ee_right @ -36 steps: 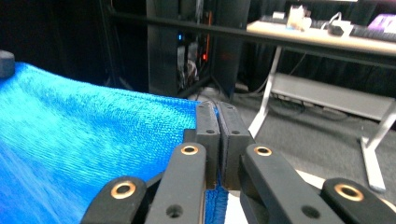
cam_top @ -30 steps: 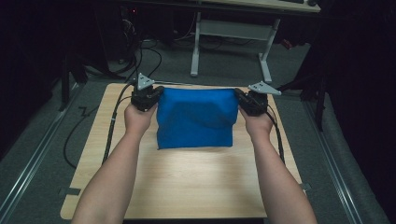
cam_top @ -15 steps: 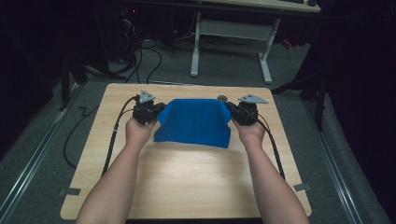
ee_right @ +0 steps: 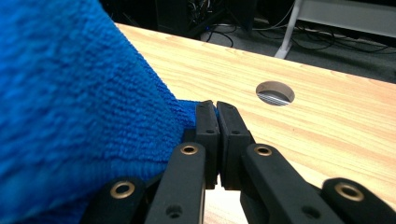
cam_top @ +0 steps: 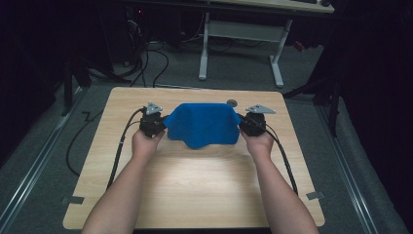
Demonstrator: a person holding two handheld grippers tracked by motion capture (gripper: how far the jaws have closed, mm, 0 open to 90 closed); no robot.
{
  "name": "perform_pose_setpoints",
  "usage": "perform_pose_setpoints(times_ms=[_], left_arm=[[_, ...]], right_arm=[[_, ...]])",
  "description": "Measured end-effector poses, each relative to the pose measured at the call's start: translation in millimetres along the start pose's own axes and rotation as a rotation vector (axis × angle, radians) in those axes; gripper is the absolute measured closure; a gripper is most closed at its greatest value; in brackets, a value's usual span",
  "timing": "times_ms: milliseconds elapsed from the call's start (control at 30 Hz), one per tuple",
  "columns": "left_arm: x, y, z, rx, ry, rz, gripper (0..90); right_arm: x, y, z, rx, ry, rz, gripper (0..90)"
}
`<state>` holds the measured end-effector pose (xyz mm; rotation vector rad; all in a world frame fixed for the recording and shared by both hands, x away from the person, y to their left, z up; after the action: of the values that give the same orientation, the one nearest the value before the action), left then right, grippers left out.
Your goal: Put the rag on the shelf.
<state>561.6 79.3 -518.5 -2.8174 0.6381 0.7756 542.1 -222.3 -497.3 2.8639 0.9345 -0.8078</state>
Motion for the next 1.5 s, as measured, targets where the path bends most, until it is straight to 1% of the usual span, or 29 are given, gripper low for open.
perform_pose_setpoints(times_ms=[67,100,200,267,300,333,433,533,600,700,733,800,867,900,967,1000,1100,1233,1333,1367,1400,1500], left_arm=[[1.4,0.8,3.0,-0.005,-0.013,0.006,87.7],[2.4,1.6,5.1,0.000,-0.019,0.003,87.6],[4.0,2.4,9.7,-0.008,-0.027,0.005,87.4],[4.7,2.9,11.9,-0.007,-0.028,0.005,87.2],[4.6,2.7,13.1,-0.010,-0.030,0.006,87.1],[4.4,2.5,13.2,-0.014,-0.027,0.007,86.5],[2.2,0.5,11.9,-0.033,-0.017,0.004,82.8],[1.0,-2.1,11.8,-0.046,-0.026,-0.005,79.1],[-0.3,-3.4,11.9,-0.053,-0.024,-0.009,78.0],[-2.3,-4.6,12.2,-0.048,-0.024,-0.014,76.1],[-2.8,-5.0,12.0,-0.047,-0.022,-0.017,74.1],[-3.9,-6.2,11.1,-0.050,-0.015,-0.020,70.8],[-5.1,-8.9,10.5,-0.066,-0.016,-0.025,65.9],[-5.8,-10.8,10.6,-0.067,-0.017,-0.034,64.9],[-7.8,-15.5,9.5,-0.071,-0.004,-0.051,63.1],[-9.0,-16.4,9.8,-0.081,-0.009,-0.053,61.7],[-13.2,-21.6,9.0,-0.085,0.001,-0.072,59.0],[-17.2,-25.0,8.2,-0.083,0.009,-0.081,56.4],[-19.6,-27.7,7.7,-0.088,0.016,-0.087,54.1],[-20.2,-28.7,7.7,-0.096,0.019,-0.085,53.2],[-20.6,-29.2,7.9,-0.102,0.021,-0.085,52.4],[-21.8,-32.7,10.1,-0.104,0.020,-0.097,51.2]], right_arm=[[0.5,0.5,2.0,-0.006,0.002,0.001,88.9],[0.5,0.8,3.5,-0.002,-0.002,0.004,88.9],[1.2,2.9,10.5,0.012,-0.012,0.007,88.8],[1.4,4.2,13.9,0.014,-0.018,0.008,88.8],[1.3,4.6,14.8,0.010,-0.022,0.007,88.7],[1.0,4.2,15.7,0.015,-0.024,0.005,88.4],[0.1,3.4,14.6,0.009,-0.022,0.004,87.1],[-1.6,2.8,12.4,-0.002,-0.017,0.008,85.8],[-3.0,2.3,12.2,0.004,-0.016,0.011,85.4],[-5.5,2.8,12.0,0.001,-0.015,0.013,81.1],[-7.1,3.4,11.2,0.001,-0.010,0.015,78.1],[-9.2,4.1,10.1,0.003,-0.009,0.017,74.8],[-12.4,5.5,8.0,0.000,-0.002,0.025,72.1],[-13.6,5.5,7.5,0.008,-0.002,0.026,71.6],[-16.1,7.1,6.3,0.001,-0.001,0.030,70.8],[-17.8,7.9,5.4,0.003,0.004,0.034,70.2],[-21.7,10.4,3.7,0.007,0.014,0.039,67.9],[-27.2,13.1,2.4,0.010,0.021,0.047,67.1],[-30.2,14.7,2.3,0.010,0.027,0.057,66.4],[-31.1,15.2,2.5,0.007,0.032,0.059,66.4],[-32.3,16.5,3.4,0.006,0.034,0.067,66.4],[-33.7,19.2,7.5,0.015,0.026,0.072,66.3]])
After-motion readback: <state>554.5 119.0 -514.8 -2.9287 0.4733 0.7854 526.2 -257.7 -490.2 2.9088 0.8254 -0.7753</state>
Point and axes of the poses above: each handheld gripper's, and its own axes: x roughly forward along the jaws, z roughly out of its underside, y roughly to its right, the point moved 7 cm from there along x, roughly forward along the jaws, and after that the axes turned 12 degrees about -z, right-handed, at the moved point
